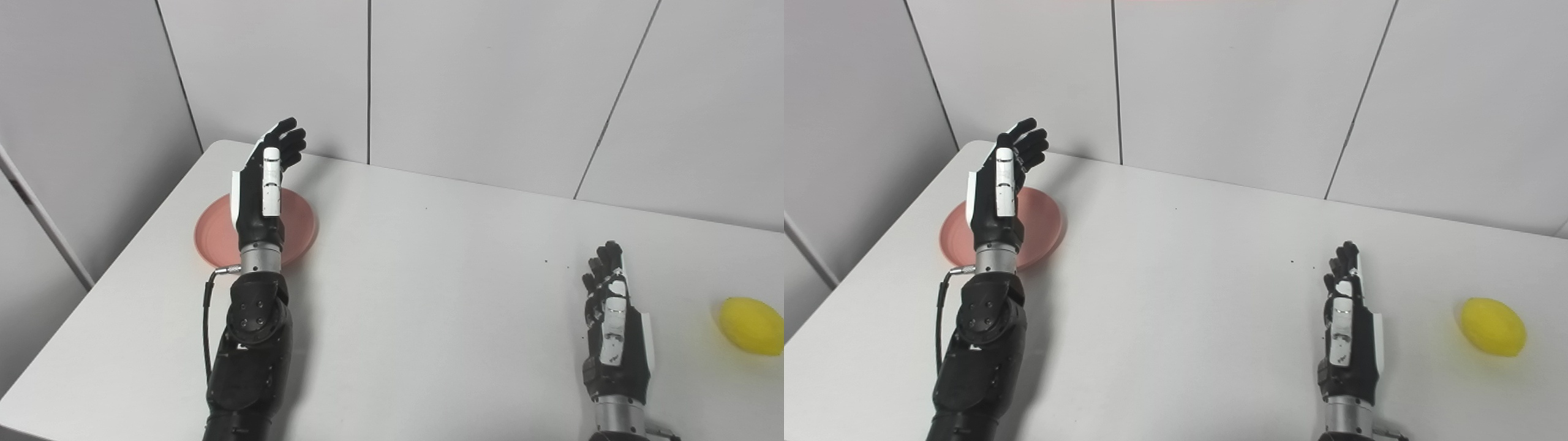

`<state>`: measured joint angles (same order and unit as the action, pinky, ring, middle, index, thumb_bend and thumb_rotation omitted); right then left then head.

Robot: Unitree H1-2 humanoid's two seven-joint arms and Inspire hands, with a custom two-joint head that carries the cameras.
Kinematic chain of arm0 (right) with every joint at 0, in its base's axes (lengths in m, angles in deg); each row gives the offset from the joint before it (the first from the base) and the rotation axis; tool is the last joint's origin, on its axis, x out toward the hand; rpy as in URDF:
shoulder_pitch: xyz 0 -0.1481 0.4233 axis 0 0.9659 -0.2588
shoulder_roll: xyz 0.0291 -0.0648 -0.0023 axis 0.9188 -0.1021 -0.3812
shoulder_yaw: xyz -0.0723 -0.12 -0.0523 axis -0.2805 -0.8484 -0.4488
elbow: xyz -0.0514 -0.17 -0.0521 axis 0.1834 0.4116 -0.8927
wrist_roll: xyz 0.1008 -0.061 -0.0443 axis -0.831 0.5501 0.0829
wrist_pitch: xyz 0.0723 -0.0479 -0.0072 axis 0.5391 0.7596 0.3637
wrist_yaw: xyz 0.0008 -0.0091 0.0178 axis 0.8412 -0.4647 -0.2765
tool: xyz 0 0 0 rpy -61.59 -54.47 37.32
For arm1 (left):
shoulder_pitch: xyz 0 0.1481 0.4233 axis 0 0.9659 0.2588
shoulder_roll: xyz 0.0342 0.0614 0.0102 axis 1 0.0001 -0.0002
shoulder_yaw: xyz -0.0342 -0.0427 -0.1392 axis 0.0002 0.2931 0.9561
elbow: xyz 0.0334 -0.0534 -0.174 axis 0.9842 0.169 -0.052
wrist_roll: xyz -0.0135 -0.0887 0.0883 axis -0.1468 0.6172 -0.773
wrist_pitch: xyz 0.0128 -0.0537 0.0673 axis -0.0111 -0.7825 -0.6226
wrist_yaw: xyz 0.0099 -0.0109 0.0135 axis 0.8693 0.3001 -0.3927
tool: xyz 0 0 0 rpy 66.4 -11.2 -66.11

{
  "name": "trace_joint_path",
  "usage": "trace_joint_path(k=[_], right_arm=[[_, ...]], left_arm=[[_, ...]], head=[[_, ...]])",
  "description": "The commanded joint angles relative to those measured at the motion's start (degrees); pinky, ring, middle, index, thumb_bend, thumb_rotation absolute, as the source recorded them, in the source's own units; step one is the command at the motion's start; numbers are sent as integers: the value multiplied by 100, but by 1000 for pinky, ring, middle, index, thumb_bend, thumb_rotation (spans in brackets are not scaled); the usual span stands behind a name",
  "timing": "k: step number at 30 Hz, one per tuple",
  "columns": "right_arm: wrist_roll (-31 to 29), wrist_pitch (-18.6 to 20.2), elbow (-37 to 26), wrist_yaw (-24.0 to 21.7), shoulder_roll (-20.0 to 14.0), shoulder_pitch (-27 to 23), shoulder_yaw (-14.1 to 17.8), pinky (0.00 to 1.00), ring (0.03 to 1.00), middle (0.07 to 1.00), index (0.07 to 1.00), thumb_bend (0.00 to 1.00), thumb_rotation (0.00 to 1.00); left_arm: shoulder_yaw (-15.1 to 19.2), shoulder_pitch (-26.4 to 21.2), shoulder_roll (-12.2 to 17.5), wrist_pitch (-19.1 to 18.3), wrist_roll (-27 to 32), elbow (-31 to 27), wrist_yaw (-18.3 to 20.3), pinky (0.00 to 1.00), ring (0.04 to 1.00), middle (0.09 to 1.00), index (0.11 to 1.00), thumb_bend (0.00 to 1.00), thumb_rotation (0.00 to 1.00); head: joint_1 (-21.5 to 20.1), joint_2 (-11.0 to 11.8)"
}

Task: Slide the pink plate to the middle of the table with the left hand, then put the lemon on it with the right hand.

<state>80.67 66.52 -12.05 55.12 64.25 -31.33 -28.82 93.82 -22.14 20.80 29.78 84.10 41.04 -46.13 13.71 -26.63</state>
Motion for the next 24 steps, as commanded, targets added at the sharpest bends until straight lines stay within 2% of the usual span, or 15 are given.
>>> trace_joint_path(k=[1,4,6,7,9,12,24], right_arm=[[3,-160,38,-93,-11,110,-38,1000,999,992,984,730,992],[42,-127,2,-78,-26,128,-55,1000,1000,991,985,732,1000],[36,-137,0,-84,-37,129,-58,1000,1000,991,986,734,1000],[50,-125,-12,-80,-43,132,-62,1000,1000,991,987,734,1000],[61,-117,-20,-67,-51,134,-57,1000,999,990,988,726,1000],[34,-168,4,-53,-53,127,-27,1000,994,985,983,721,993],[-127,-150,41,-100,-80,117,6,1000,992,984,977,753,965]], left_arm=[[143,-363,246,201,5,62,-174,770,744,730,705,638,1000],[254,-397,426,239,-77,193,-266,775,736,719,694,634,1000],[307,-392,488,202,-12,197,-269,776,741,721,696,668,1000],[351,-403,536,343,-82,243,-358,775,742,721,697,674,1000],[404,-418,623,482,-239,294,-524,705,695,696,682,638,1000],[453,-409,760,385,-374,308,-676,699,697,701,689,688,1000],[647,-241,1199,383,-257,521,-692,684,705,718,711,715,1000]], head=[[4,-24],[11,-28],[-4,-30],[-4,-43],[7,-53],[50,-52],[139,-51]])
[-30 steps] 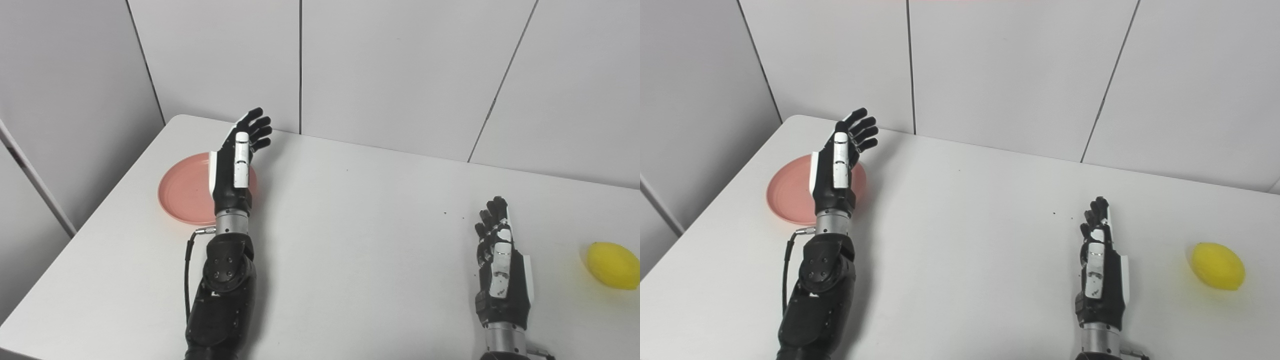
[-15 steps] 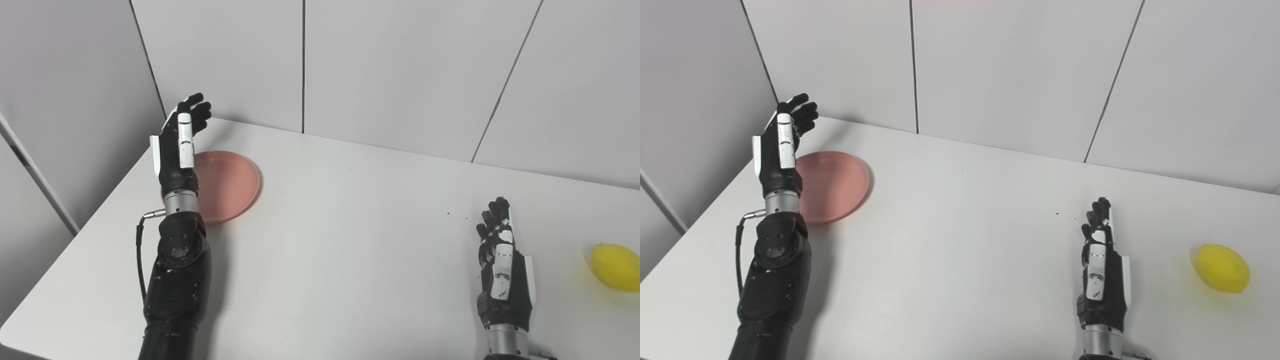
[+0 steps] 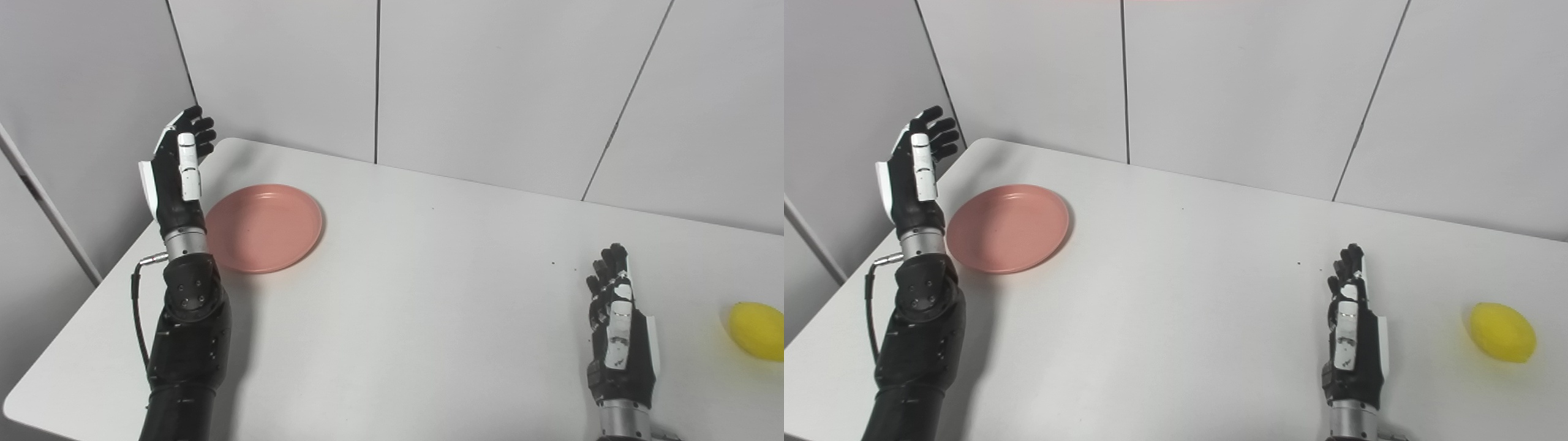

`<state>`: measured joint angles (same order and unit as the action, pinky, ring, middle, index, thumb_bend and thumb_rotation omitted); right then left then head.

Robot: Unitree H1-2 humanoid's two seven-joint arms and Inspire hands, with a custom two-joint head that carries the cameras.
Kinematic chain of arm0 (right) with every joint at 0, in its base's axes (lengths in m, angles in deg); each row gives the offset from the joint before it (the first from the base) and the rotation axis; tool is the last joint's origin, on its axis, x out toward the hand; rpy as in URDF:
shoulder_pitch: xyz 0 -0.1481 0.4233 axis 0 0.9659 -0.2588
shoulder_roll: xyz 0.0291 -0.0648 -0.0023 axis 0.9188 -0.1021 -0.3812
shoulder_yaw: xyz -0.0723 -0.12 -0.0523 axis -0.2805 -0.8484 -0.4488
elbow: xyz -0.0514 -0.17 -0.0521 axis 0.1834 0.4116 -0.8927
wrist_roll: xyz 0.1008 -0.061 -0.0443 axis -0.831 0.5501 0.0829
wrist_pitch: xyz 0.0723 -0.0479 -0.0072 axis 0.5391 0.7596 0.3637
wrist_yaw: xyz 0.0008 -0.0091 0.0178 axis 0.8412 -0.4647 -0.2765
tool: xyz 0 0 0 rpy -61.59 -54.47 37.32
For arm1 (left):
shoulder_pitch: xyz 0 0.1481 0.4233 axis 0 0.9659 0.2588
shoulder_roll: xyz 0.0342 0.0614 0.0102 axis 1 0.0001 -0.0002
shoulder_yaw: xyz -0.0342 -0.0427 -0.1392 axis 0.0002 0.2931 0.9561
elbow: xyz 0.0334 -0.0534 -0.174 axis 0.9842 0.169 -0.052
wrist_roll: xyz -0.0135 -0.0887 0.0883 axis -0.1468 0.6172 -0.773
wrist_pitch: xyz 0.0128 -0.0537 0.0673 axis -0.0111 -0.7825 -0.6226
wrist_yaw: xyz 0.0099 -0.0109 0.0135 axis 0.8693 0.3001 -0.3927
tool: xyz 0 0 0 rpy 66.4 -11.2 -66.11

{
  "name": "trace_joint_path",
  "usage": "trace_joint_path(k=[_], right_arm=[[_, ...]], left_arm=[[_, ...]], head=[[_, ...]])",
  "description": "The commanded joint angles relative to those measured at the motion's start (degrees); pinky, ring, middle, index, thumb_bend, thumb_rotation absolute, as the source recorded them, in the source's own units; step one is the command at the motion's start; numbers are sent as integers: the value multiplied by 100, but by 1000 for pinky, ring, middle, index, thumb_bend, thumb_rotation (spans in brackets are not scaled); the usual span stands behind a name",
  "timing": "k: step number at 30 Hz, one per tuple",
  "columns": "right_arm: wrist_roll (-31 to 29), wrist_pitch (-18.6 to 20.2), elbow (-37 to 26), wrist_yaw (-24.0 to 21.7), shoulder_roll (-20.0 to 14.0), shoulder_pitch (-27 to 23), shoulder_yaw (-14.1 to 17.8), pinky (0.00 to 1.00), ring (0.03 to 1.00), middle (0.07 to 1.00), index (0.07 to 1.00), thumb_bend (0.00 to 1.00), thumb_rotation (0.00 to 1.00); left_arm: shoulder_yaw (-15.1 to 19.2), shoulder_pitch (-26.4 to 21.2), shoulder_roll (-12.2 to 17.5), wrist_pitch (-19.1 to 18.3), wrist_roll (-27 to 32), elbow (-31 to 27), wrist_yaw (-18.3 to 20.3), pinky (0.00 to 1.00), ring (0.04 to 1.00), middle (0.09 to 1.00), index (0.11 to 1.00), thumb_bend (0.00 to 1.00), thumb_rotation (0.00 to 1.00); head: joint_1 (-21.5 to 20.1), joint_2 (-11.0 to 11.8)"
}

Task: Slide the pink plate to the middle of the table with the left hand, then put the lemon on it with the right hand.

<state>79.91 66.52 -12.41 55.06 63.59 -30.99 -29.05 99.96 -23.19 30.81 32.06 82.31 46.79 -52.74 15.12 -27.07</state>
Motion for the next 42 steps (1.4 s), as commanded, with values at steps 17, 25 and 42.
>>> trace_joint_path(k=[17,25,42], right_arm=[[-127,-193,117,-108,-74,51,47,1000,988,982,974,767,954],[-201,-260,137,-113,-46,34,61,1000,985,978,975,761,934],[-320,-335,154,-93,-31,29,118,999,975,974,967,759,901]], left_arm=[[102,123,629,-20,333,429,400,742,758,769,767,771,1000],[7,153,753,7,466,655,768,789,792,792,778,714,1000],[-384,117,843,-374,371,995,988,863,861,864,853,717,1000]], head=[[68,-35],[56,-81],[68,-103]])
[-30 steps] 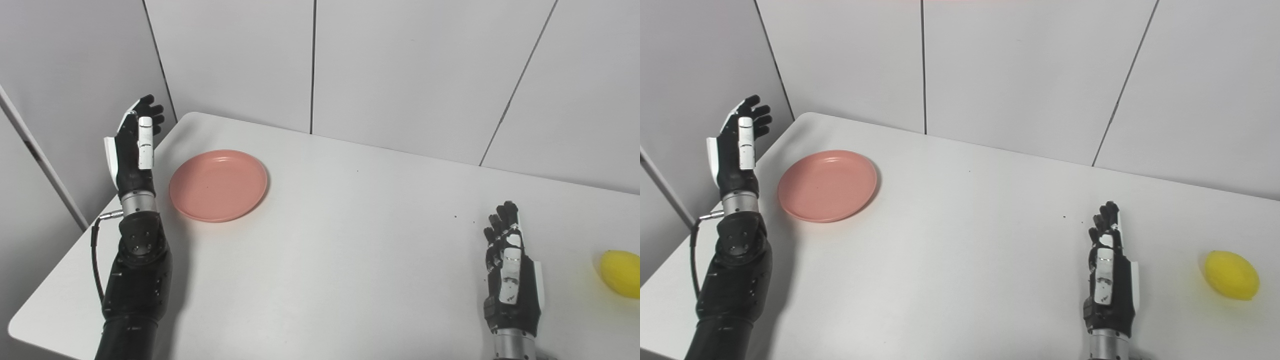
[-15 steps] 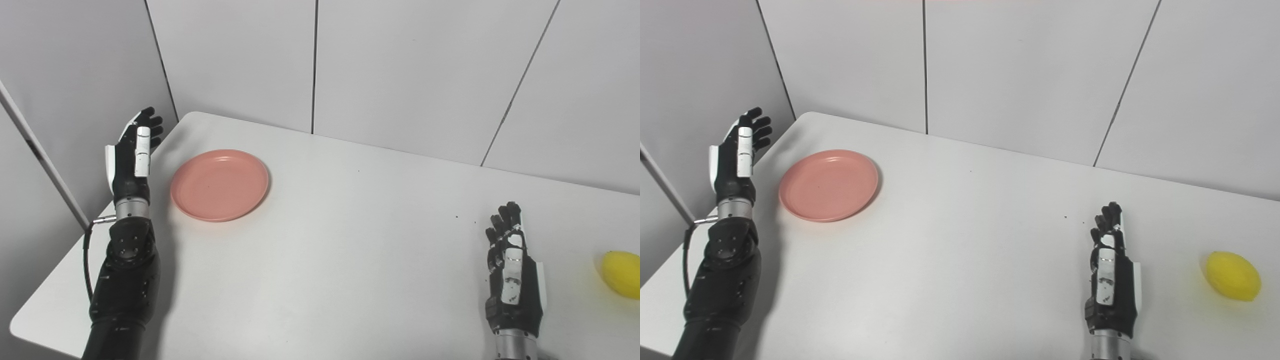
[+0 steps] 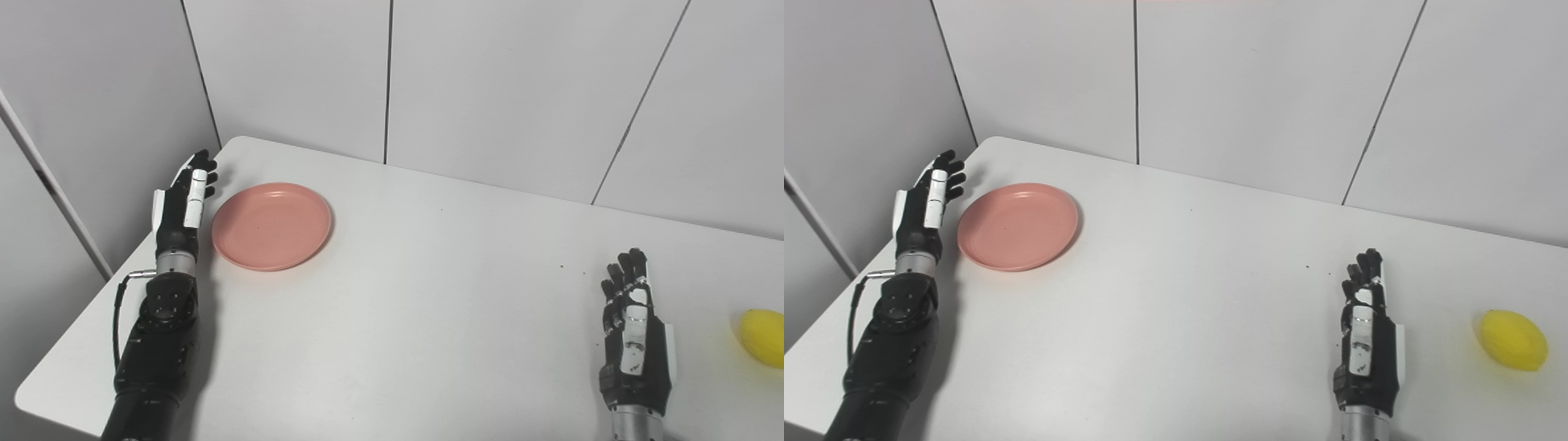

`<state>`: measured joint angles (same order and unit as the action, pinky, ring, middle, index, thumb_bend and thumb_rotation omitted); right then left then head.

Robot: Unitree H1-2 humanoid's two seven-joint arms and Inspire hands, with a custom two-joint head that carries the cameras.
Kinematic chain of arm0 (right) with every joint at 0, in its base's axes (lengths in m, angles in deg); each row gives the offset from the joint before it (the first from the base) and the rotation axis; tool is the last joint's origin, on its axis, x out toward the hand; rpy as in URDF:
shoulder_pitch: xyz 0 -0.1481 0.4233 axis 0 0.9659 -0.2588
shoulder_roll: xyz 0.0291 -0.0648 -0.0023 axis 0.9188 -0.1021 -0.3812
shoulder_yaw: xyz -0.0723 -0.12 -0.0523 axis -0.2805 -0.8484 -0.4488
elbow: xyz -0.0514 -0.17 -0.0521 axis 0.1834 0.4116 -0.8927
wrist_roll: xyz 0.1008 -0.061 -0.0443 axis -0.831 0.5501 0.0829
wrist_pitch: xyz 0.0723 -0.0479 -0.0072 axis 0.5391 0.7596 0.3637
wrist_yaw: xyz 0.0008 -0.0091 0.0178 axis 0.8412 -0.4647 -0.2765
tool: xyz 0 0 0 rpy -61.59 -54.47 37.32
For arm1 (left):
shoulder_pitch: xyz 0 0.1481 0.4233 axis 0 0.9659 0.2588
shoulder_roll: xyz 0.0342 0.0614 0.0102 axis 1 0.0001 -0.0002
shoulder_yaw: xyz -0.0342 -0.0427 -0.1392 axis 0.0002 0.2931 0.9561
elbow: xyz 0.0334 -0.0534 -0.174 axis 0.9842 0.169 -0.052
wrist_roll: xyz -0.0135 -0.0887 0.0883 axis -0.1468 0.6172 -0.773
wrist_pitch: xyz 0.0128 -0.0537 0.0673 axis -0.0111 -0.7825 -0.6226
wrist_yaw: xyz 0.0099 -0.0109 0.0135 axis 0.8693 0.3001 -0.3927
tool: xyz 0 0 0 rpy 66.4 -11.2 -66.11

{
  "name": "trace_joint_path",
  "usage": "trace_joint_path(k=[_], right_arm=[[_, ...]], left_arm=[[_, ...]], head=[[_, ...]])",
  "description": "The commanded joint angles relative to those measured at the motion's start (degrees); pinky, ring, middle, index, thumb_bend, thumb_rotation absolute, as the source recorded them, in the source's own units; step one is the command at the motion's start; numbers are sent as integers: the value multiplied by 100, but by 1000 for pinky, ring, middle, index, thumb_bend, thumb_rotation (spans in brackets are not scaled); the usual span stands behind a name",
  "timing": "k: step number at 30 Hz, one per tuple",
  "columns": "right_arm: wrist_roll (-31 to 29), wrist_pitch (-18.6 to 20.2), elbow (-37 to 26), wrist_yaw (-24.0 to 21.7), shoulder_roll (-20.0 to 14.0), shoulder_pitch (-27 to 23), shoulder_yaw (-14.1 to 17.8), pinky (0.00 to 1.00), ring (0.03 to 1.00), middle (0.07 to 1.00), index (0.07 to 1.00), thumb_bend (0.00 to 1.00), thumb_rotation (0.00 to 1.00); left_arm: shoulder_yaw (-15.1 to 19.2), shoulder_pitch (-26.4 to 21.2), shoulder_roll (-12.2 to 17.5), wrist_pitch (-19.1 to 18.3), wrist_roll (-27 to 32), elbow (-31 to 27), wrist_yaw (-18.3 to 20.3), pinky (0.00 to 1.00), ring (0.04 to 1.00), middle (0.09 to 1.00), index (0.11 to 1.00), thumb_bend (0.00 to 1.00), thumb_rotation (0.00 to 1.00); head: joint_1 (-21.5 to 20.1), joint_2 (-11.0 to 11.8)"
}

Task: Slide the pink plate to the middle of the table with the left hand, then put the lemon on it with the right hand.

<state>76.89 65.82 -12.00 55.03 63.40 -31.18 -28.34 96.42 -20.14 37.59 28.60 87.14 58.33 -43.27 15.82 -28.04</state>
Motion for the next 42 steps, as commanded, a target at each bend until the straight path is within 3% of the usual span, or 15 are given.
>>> trace_joint_path(k=[1,7,15,24,31,42], right_arm=[[-26,-273,120,-96,-16,47,49,1000,975,975,965,752,904],[7,-232,67,-83,-30,60,42,1000,979,980,972,748,924],[47,-218,44,-75,-43,58,36,1000,982,982,974,741,931],[45,-208,50,-84,-52,45,44,1000,983,982,974,731,940],[48,-177,18,-70,-42,44,46,1000,981,980,974,734,936],[66,-179,24,-59,-35,45,52,1000,980,977,972,737,933]], left_arm=[[-66,-184,160,-107,-151,-186,18,877,868,868,858,701,1000],[-159,-211,102,-318,-202,-215,-18,913,890,879,869,664,1000],[-169,-285,-8,-253,-133,-52,-49,906,894,886,879,665,1000],[-183,-373,-24,80,148,288,255,920,911,903,897,611,1000],[-135,-438,-94,359,551,568,521,885,892,887,876,655,1000],[-206,-455,-173,282,774,534,791,908,884,878,870,651,1000]], head=[[-2,-7],[-4,-13],[17,-36],[18,-22],[13,-34],[18,-51]])
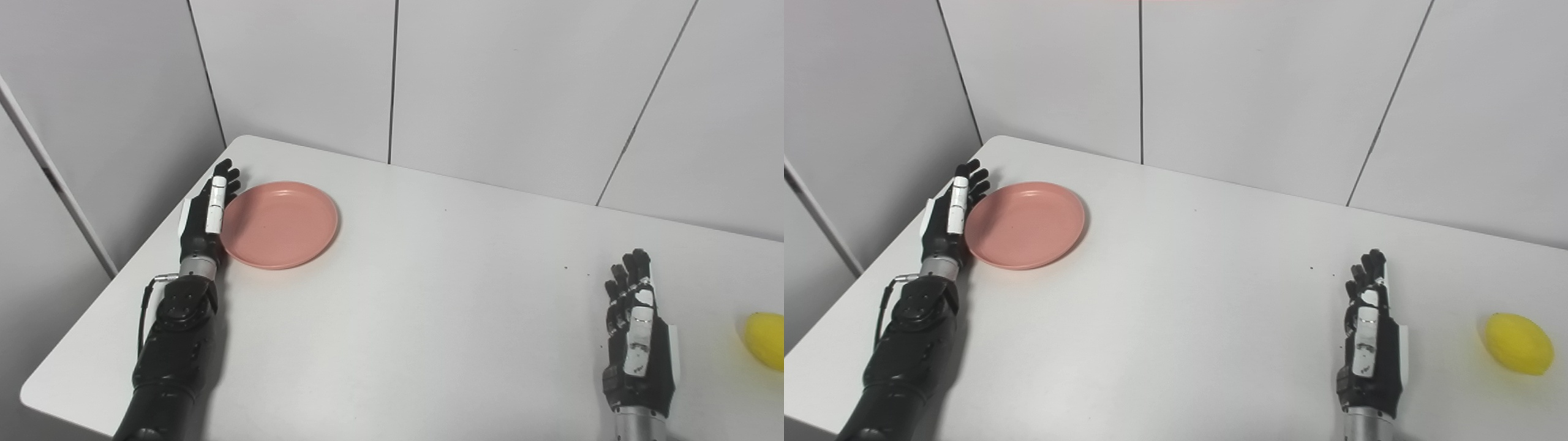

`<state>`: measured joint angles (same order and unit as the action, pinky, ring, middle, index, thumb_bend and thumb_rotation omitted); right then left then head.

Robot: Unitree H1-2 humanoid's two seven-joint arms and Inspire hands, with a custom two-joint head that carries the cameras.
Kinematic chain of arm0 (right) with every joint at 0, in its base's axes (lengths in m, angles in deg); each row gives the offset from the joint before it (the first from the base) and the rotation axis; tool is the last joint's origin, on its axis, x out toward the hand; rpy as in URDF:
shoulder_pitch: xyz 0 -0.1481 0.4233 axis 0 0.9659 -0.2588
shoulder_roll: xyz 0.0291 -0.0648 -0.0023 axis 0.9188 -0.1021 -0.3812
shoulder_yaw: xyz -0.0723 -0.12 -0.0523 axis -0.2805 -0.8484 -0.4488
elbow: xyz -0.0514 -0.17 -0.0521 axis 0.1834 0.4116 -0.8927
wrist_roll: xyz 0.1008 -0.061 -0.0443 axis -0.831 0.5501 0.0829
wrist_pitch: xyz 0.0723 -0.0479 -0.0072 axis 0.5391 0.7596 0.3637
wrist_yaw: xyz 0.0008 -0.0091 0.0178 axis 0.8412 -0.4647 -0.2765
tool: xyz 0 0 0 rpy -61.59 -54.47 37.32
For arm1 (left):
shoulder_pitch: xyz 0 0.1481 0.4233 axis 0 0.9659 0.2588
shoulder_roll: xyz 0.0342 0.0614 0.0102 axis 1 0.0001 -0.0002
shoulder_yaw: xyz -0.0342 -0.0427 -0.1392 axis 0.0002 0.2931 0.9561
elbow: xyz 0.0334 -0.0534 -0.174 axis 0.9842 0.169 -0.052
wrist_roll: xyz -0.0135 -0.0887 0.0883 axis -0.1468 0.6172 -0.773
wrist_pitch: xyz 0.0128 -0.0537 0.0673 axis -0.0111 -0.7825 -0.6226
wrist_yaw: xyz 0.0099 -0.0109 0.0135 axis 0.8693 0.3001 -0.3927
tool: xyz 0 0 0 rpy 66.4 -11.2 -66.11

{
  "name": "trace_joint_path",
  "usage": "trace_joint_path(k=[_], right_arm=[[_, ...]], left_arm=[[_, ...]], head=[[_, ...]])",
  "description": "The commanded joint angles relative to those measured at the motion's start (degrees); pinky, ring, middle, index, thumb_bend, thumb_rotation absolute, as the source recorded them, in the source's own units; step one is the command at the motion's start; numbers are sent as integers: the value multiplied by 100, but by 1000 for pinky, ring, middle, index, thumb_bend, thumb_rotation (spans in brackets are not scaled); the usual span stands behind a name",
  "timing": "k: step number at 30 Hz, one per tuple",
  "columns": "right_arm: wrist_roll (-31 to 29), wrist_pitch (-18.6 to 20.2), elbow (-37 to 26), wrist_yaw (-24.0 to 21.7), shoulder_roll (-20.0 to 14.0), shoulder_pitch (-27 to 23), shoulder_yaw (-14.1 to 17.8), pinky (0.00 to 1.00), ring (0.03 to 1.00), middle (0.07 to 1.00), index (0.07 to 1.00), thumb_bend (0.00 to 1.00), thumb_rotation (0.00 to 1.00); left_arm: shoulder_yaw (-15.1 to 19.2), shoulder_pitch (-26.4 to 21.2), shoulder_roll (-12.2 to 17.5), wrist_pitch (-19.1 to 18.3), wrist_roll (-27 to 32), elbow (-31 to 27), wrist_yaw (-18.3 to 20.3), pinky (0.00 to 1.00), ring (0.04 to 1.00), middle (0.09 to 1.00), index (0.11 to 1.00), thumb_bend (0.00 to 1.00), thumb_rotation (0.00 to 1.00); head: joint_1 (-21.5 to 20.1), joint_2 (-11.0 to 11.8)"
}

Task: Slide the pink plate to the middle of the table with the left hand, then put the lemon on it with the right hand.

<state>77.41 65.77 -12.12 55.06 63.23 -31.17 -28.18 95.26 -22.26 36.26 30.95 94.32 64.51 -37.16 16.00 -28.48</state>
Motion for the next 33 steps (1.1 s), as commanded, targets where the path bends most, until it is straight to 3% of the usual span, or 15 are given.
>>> trace_joint_path(k=[1,5,22,33], right_arm=[[18,-177,34,-62,-16,45,33,1000,980,978,973,735,935],[33,-155,9,-35,10,54,32,1000,977,977,973,730,935],[31,-178,34,-23,80,45,35,1000,978,978,971,729,926],[81,-167,26,37,134,34,53,988,967,966,961,743,901]], left_arm=[[-98,-253,-56,42,60,-85,187,905,882,876,869,651,1000],[-144,-277,-68,26,79,-56,282,891,883,885,879,653,1000],[-412,-165,-410,-839,305,-971,584,934,906,894,891,609,1000],[-638,-193,-728,-976,295,-1172,639,917,901,890,883,617,1000]], head=[[-3,-2],[-14,-10],[-60,-23],[-152,-54]])
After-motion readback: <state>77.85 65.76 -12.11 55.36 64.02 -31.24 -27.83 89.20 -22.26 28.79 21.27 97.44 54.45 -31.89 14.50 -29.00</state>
